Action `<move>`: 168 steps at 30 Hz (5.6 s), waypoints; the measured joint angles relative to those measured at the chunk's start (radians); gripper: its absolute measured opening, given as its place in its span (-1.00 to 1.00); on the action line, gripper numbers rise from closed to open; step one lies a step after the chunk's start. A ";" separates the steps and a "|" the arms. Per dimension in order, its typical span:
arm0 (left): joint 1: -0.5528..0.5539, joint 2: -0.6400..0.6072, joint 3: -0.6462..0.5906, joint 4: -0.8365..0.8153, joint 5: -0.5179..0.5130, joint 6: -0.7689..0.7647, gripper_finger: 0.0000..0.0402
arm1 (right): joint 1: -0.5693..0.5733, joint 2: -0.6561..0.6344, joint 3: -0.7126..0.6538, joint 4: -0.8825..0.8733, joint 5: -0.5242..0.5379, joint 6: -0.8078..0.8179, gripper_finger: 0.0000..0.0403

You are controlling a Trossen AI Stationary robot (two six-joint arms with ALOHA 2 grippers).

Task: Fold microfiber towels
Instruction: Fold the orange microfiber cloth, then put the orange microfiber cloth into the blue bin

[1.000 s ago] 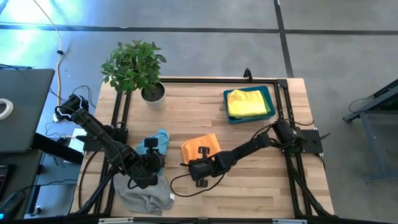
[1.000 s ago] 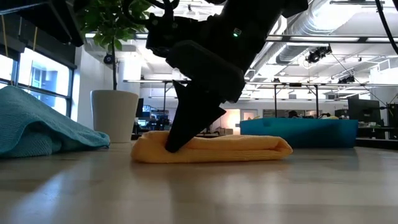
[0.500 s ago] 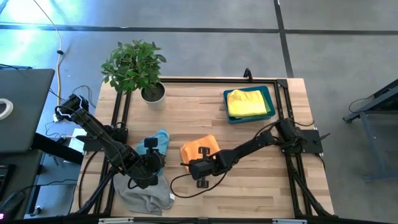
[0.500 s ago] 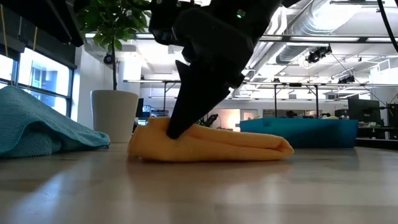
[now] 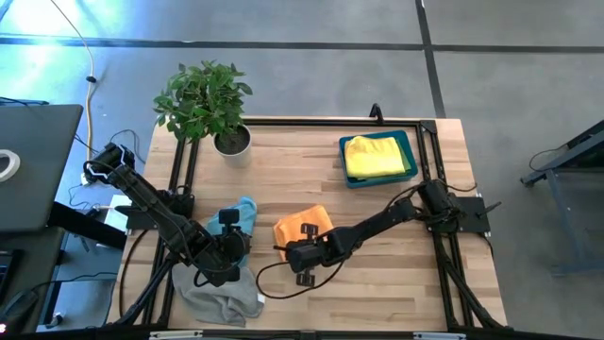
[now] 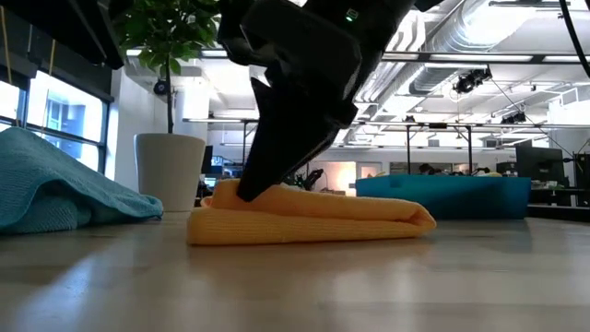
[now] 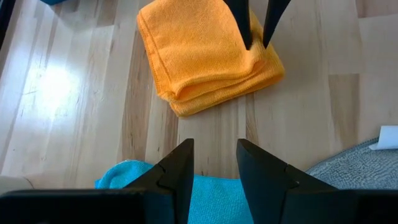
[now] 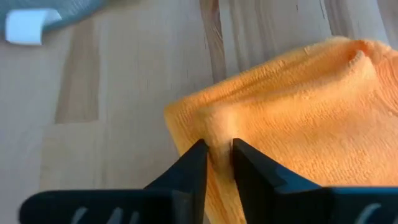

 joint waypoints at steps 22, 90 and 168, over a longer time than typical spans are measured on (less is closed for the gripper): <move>0.000 0.000 0.000 0.000 0.000 -0.001 -0.44 | 0.013 0.000 0.000 0.172 -0.084 -0.053 -0.93; 0.000 0.000 0.000 0.000 0.000 -0.053 -0.44 | -0.034 -0.165 -0.013 -0.428 0.362 0.036 -1.00; 0.458 0.000 0.000 0.762 0.046 0.671 -0.42 | -0.280 -0.908 -0.460 -0.348 0.497 0.094 -1.00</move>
